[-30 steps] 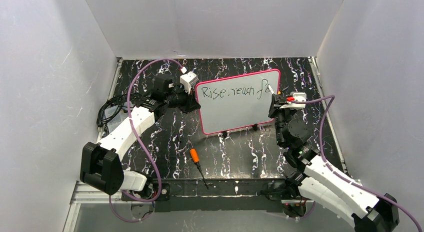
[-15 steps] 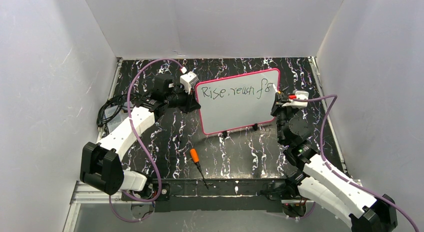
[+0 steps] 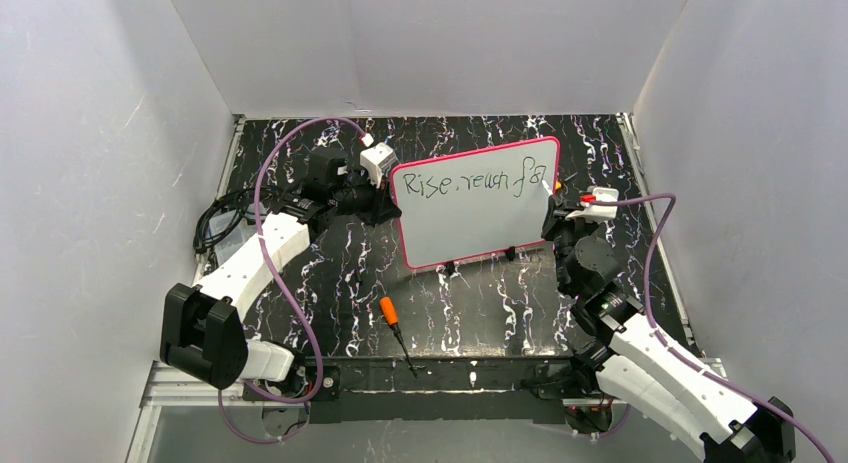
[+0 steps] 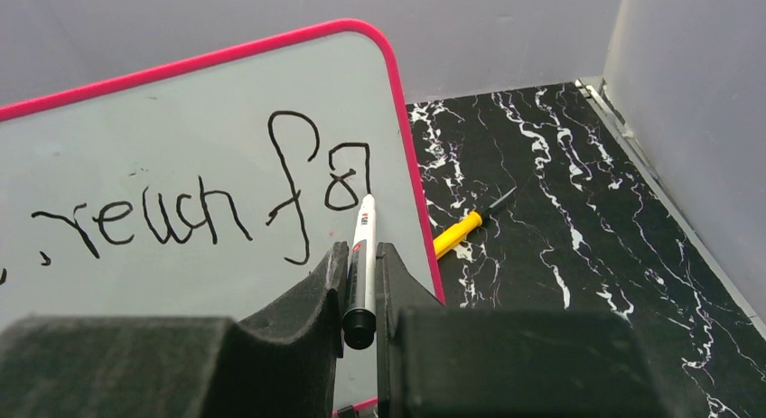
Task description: Write a sentence on the whiteboard
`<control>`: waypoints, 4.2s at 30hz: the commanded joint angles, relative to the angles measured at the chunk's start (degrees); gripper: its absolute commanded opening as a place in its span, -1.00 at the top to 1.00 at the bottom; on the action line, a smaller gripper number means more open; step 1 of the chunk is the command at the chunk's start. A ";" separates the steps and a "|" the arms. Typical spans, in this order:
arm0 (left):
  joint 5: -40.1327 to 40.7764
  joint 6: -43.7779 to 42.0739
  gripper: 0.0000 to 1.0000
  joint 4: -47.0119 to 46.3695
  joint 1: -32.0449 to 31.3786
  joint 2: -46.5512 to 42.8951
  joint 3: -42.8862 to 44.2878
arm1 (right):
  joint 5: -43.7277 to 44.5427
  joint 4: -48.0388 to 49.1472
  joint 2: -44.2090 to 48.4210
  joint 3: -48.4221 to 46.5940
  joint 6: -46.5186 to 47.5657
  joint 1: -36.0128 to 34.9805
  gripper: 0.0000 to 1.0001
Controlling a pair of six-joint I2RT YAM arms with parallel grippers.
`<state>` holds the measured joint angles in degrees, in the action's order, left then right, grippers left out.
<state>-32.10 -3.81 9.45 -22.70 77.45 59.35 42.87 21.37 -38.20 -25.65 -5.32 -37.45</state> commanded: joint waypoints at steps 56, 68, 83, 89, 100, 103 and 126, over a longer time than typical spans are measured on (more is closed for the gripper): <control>0.10 -0.69 1.00 0.92 -0.24 -1.20 0.20 | 1.57 6.68 -2.34 -3.73 5.67 1.87 0.97; -1.07 0.51 1.00 1.88 0.11 -0.64 1.45 | -5.92 -10.64 4.77 -8.10 -2.76 1.86 0.97; -1.56 2.59 1.00 2.15 0.10 -0.94 1.91 | -40.18 -7.73 3.60 -4.32 -18.28 -0.15 0.97; -2.42 3.28 1.00 1.89 0.11 -0.73 1.75 | -32.93 -0.34 0.40 -0.80 -17.92 -7.61 0.97; -2.21 2.98 1.00 2.21 0.09 0.08 1.88 | -13.30 18.98 -11.82 1.48 -10.28 -25.87 0.97; -2.27 2.94 1.00 2.28 0.11 0.08 1.98 | -11.01 21.55 -13.85 1.64 -9.96 -26.16 0.97; -2.56 2.85 1.00 2.34 0.10 -0.18 2.04 | -9.09 22.71 -22.10 -0.78 -7.71 -26.18 0.97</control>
<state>-33.41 -0.84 10.46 -22.68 77.56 59.75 32.62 40.23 -59.57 -24.18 -14.33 -63.40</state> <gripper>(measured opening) 0.093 0.196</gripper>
